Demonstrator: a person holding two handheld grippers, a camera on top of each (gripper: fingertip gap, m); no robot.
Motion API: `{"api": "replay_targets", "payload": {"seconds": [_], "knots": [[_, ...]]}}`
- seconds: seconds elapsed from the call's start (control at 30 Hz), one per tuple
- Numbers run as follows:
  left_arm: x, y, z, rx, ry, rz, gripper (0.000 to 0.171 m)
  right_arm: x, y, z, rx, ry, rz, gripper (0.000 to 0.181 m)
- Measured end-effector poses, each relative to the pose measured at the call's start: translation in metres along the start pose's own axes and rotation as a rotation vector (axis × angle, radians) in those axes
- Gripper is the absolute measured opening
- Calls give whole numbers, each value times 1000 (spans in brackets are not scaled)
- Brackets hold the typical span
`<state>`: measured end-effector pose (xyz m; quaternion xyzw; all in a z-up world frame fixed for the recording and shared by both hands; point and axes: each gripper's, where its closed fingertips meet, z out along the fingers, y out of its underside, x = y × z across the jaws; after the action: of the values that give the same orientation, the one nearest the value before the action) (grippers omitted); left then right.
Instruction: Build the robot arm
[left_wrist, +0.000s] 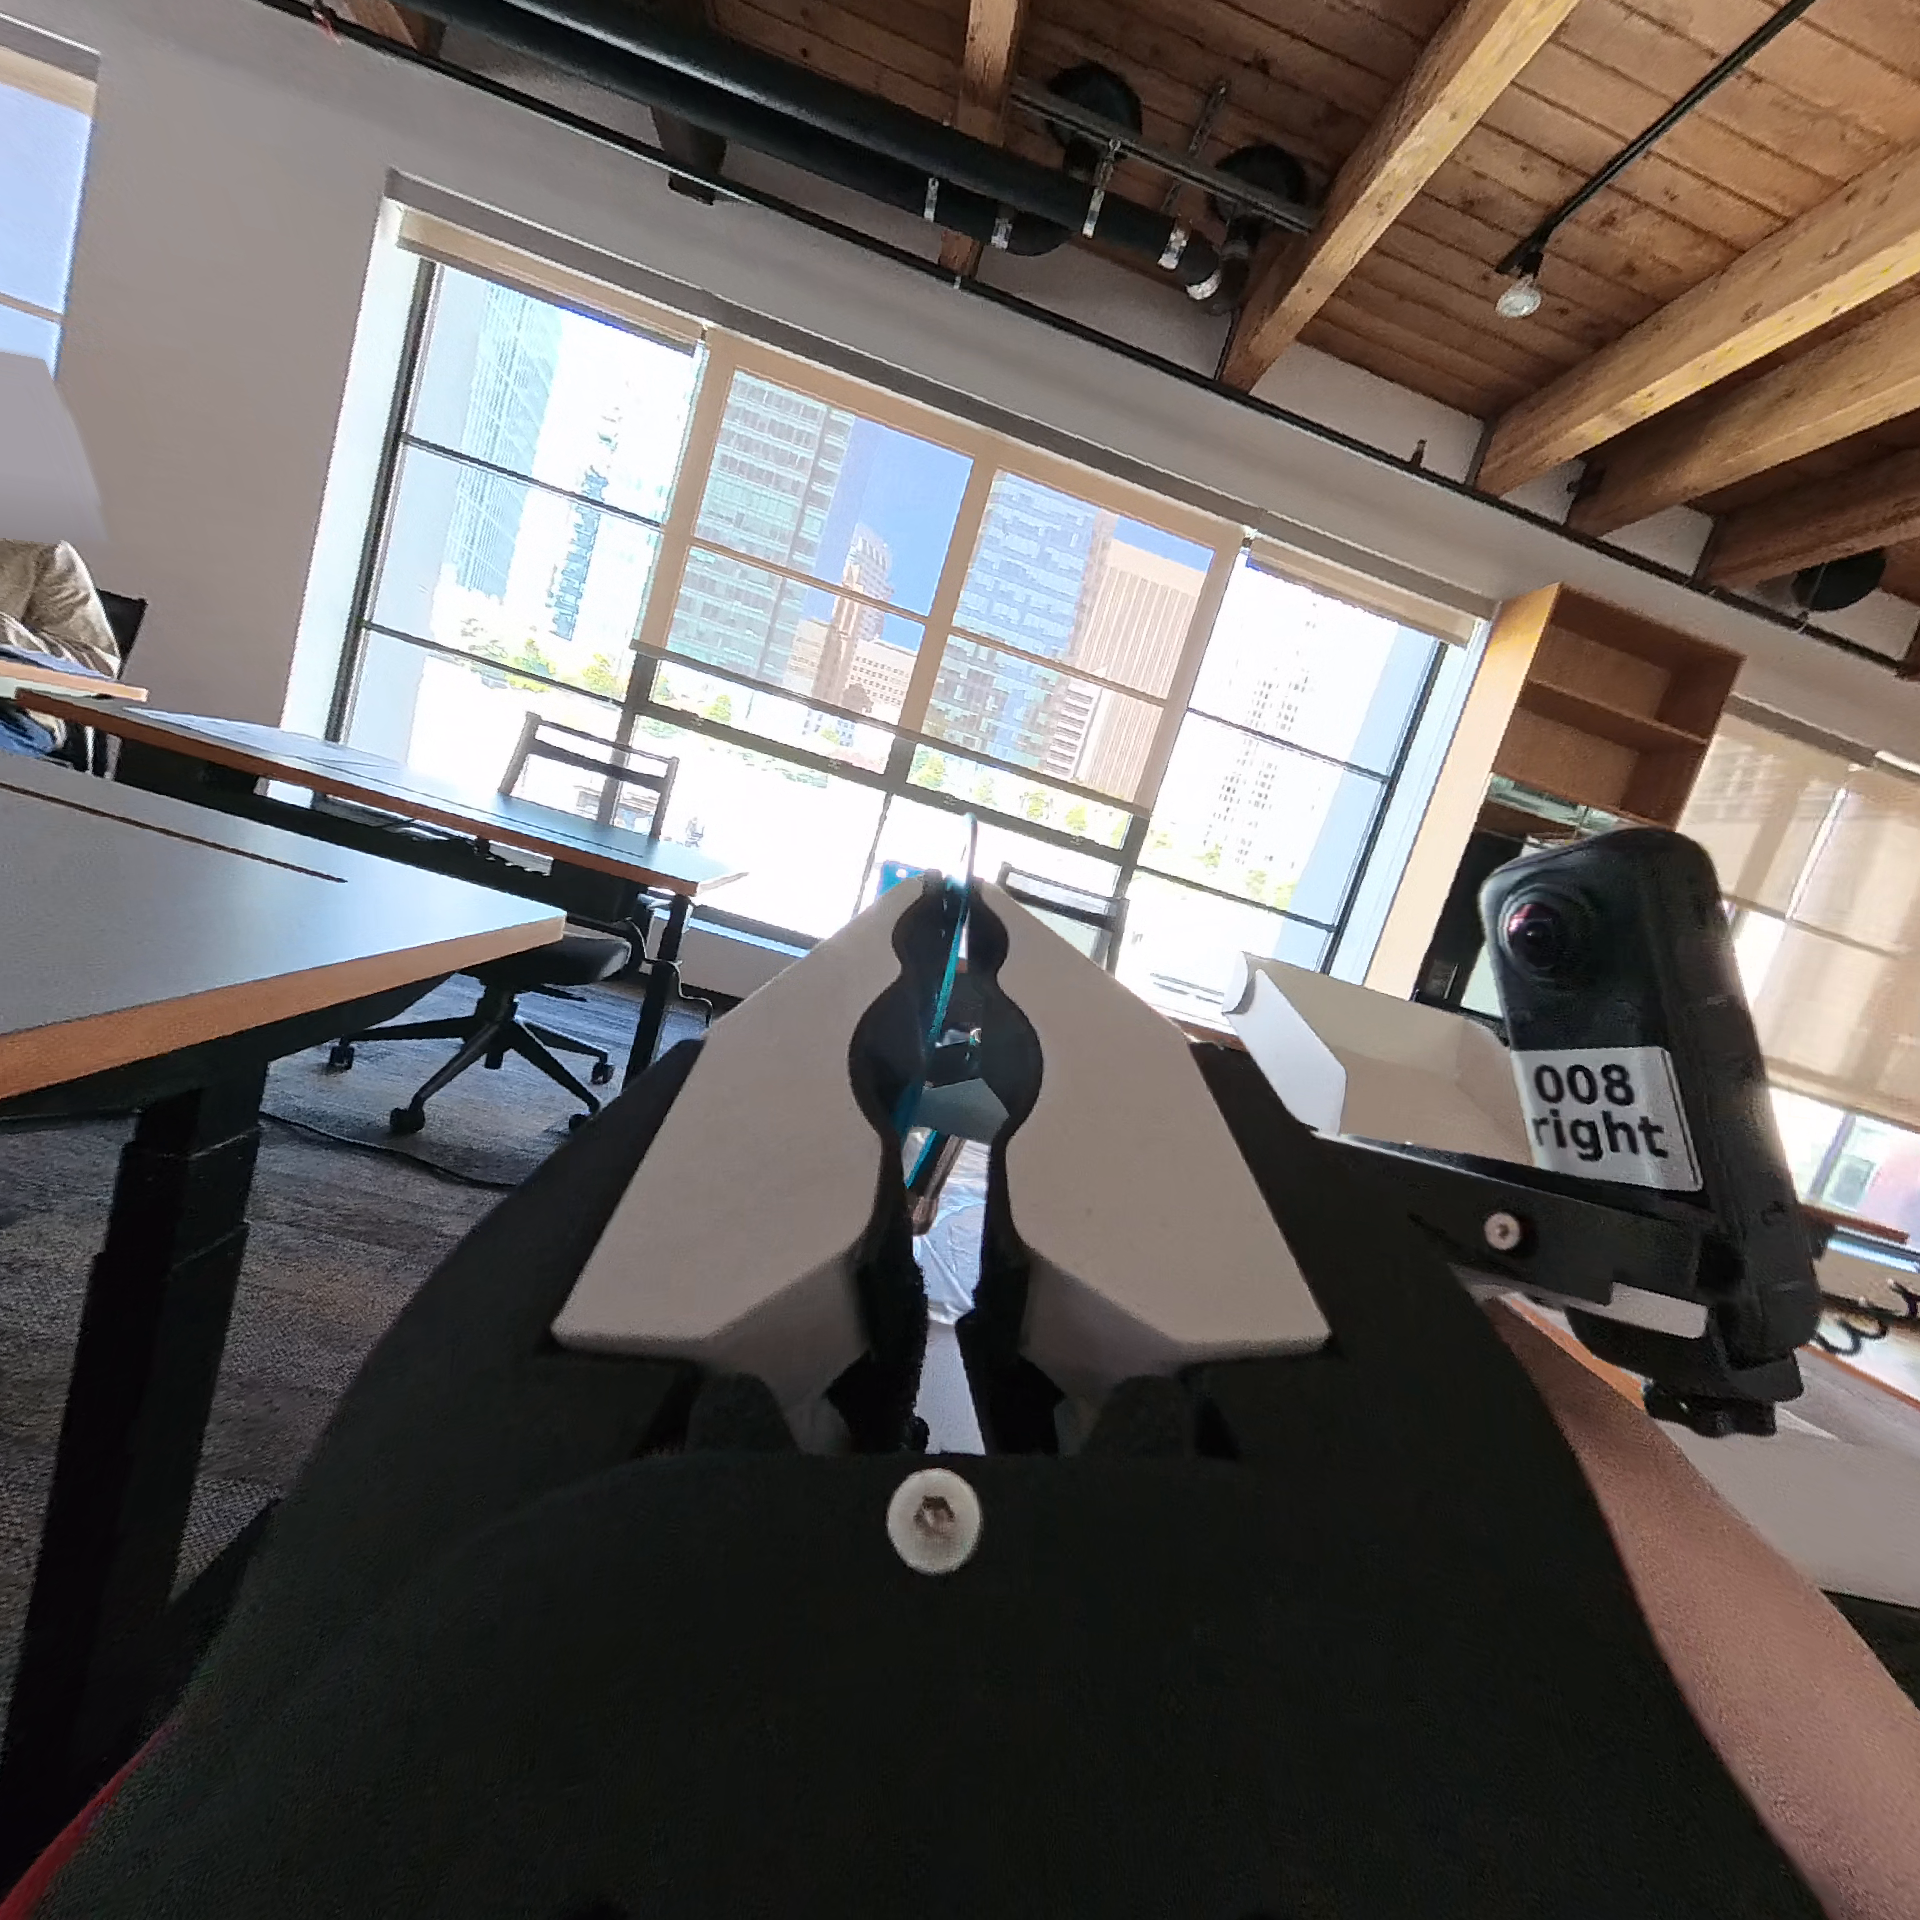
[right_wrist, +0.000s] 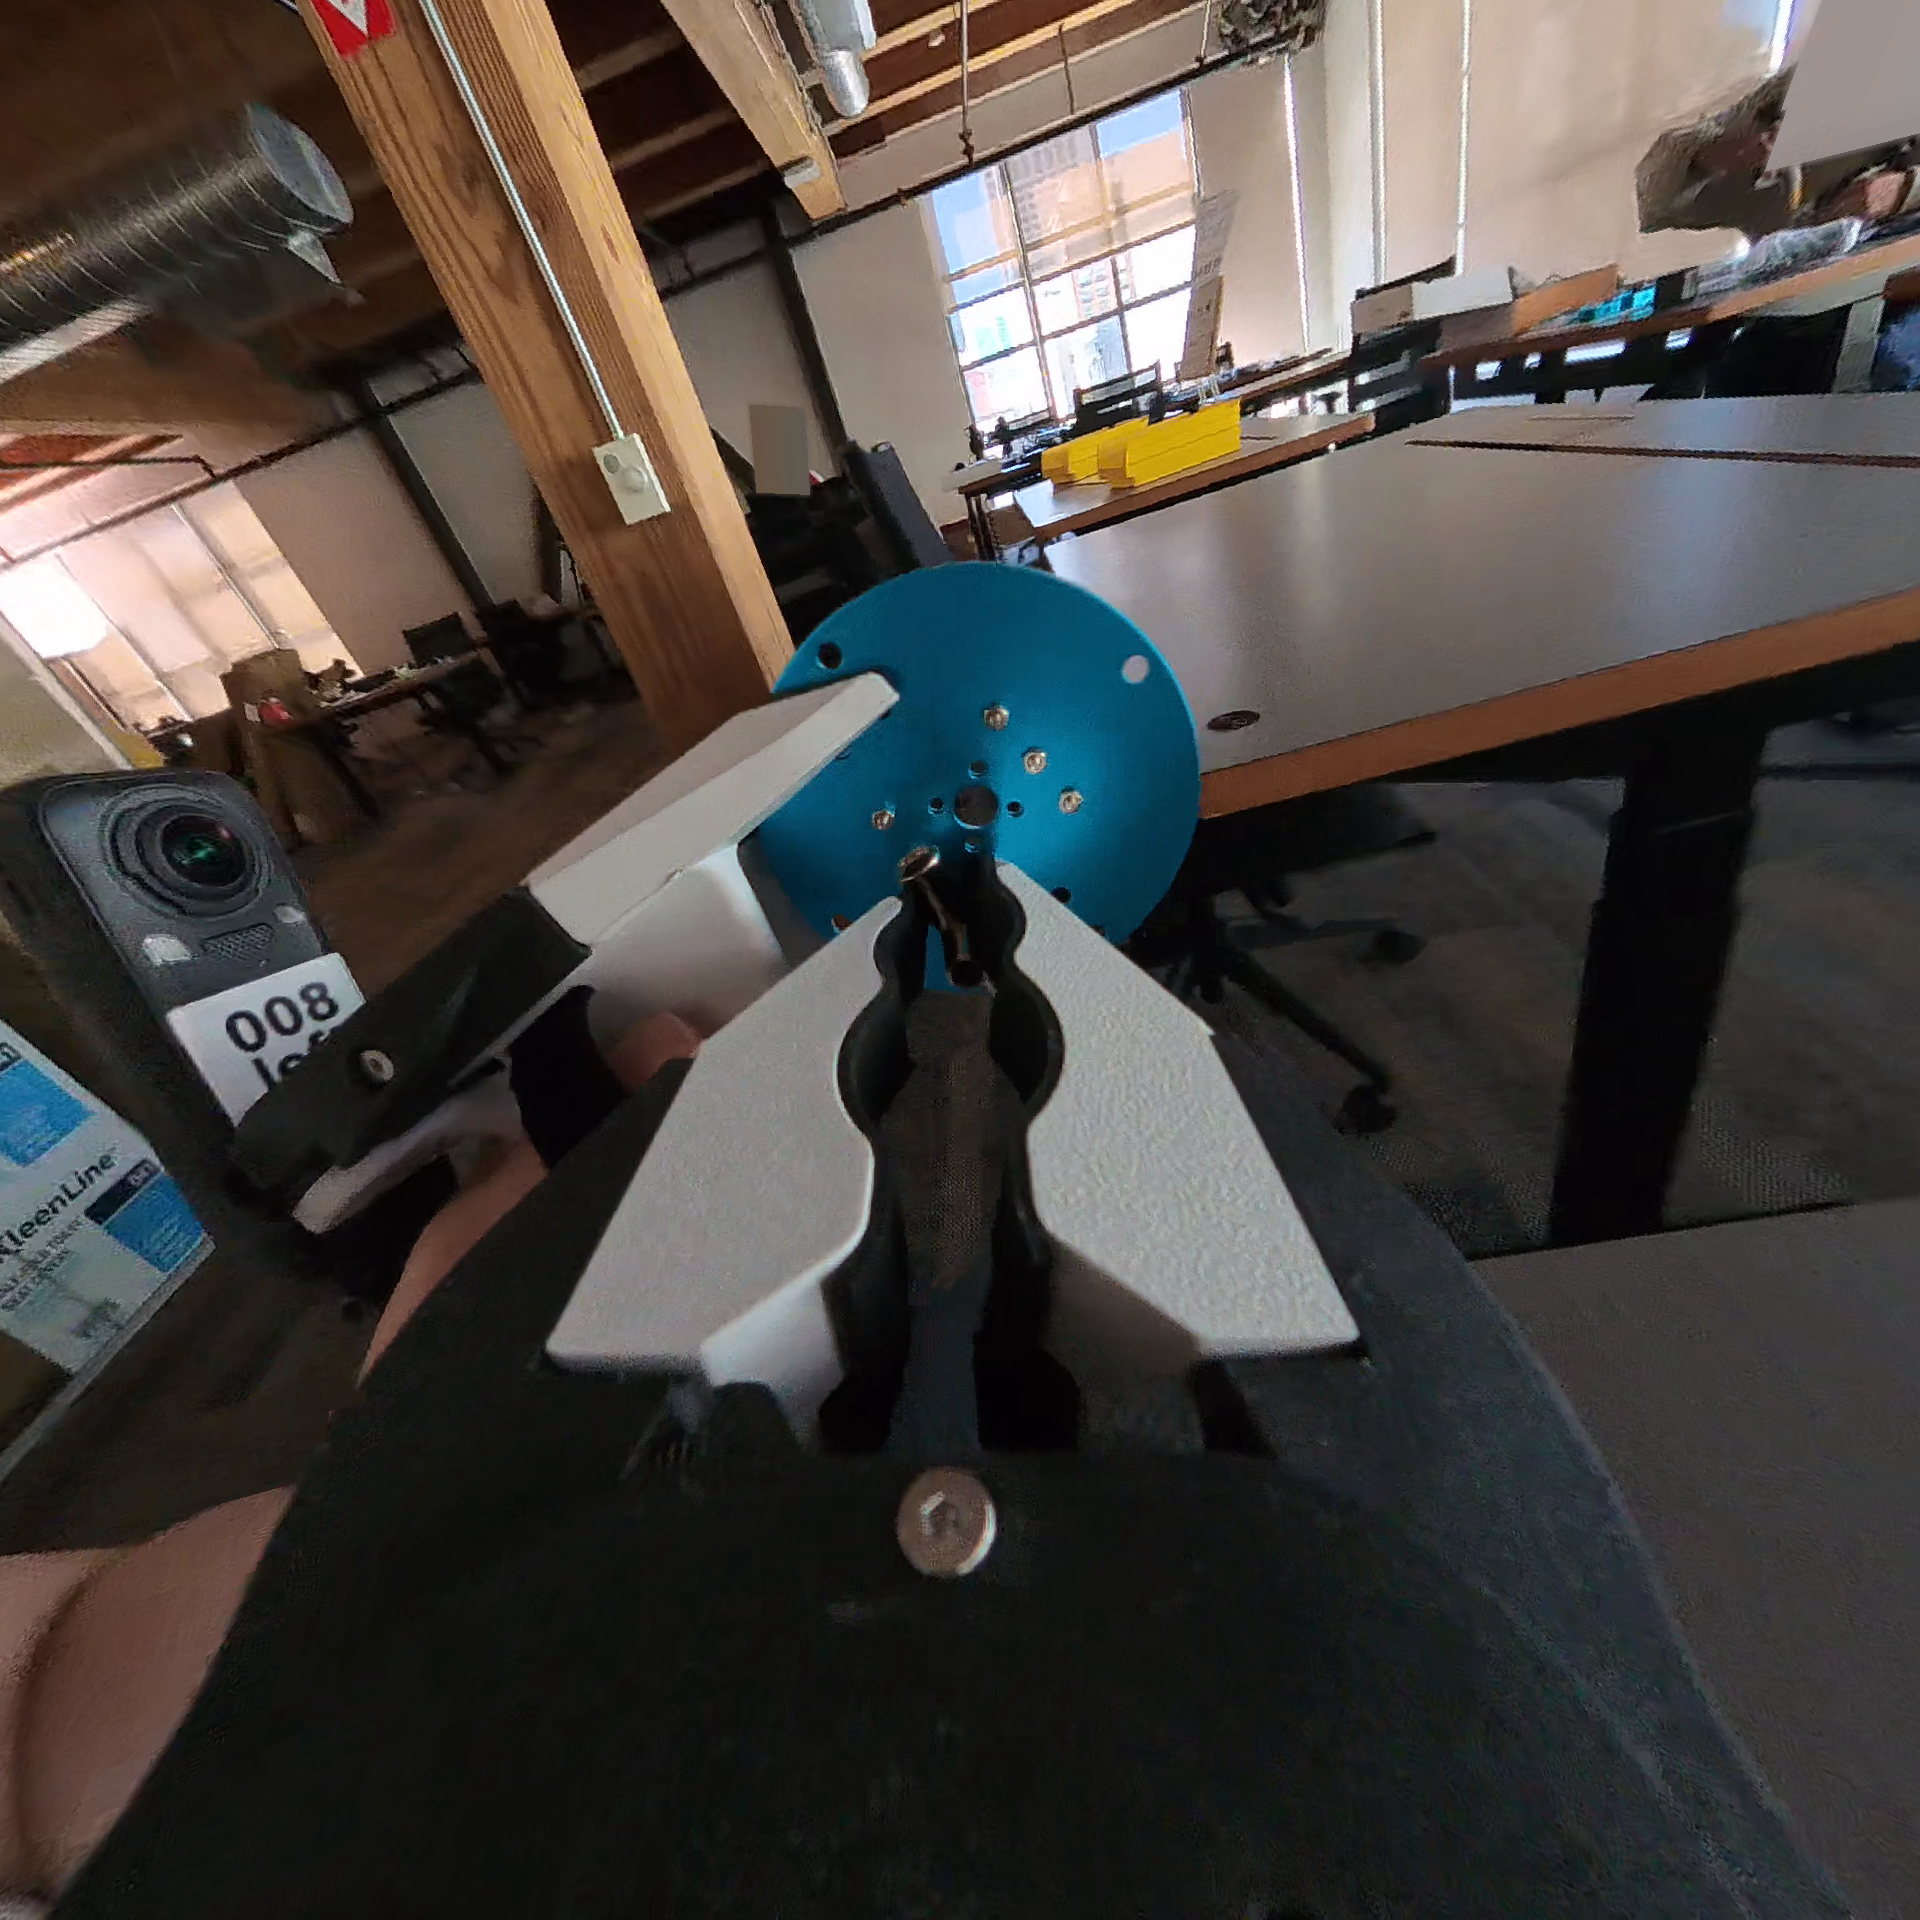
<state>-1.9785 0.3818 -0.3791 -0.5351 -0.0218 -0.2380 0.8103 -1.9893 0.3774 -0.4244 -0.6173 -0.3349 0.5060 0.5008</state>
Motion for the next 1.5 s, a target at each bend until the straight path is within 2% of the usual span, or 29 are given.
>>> {"api": "replay_targets", "payload": {"seconds": [0.03, 0.13, 0.2, 0.27, 0.37, 0.53, 0.73, 0.8, 1.2, 1.33, 1.37, 1.4, 1.43, 1.5], "knots": [[-1, 0, -1, 1, 1, -2, 1, 0, 1, 0, 2, 4, -22, 10], [-7, -4, -3, 2, 12, -30, 0, -3, -2, -6, 16, 69, -283, 7], [-10, -6, -5, 0, 29, -104, 0, -6, 2, -6, -41, 94, -420, 7], [-11, -5, -5, -20, 51, -163, 0, -9, 5, -8, -85, 109, -508, 7], [-7, -1, -8, -65, 87, -184, 0, -15, -6, -18, -78, 103, -617, 7], [1, 2, -12, -135, 109, -167, 0, -7, -19, -32, -227, 36, -981, 6], [7, -3, -14, -149, 104, -114, 0, 1, -15, -30, -407, 2, -1240, 6], [8, -5, -14, -147, 108, -111, 0, -4, -11, -28, -426, -38, -1246, 6], [4, -9, -15, -145, 105, -129, 0, -4, -15, -18, -446, -36, -1283, 7], [-3, -7, -15, -150, 85, -124, 0, 5, -15, -26, -458, -57, -1147, 6], [-7, -4, -15, -160, 75, -120, 0, 18, -9, -30, -506, -71, -1072, 6], [-12, 0, -17, -169, 66, -132, 0, 37, 8, -37, -631, -107, -962, 6], [-16, 4, -17, -181, 61, -156, 0, 63, 30, -46, -795, -115, -834, 6], [-20, 13, -17, -210, 63, -192, 0, 119, 77, -62, -1083, -105, -687, 7]]}}
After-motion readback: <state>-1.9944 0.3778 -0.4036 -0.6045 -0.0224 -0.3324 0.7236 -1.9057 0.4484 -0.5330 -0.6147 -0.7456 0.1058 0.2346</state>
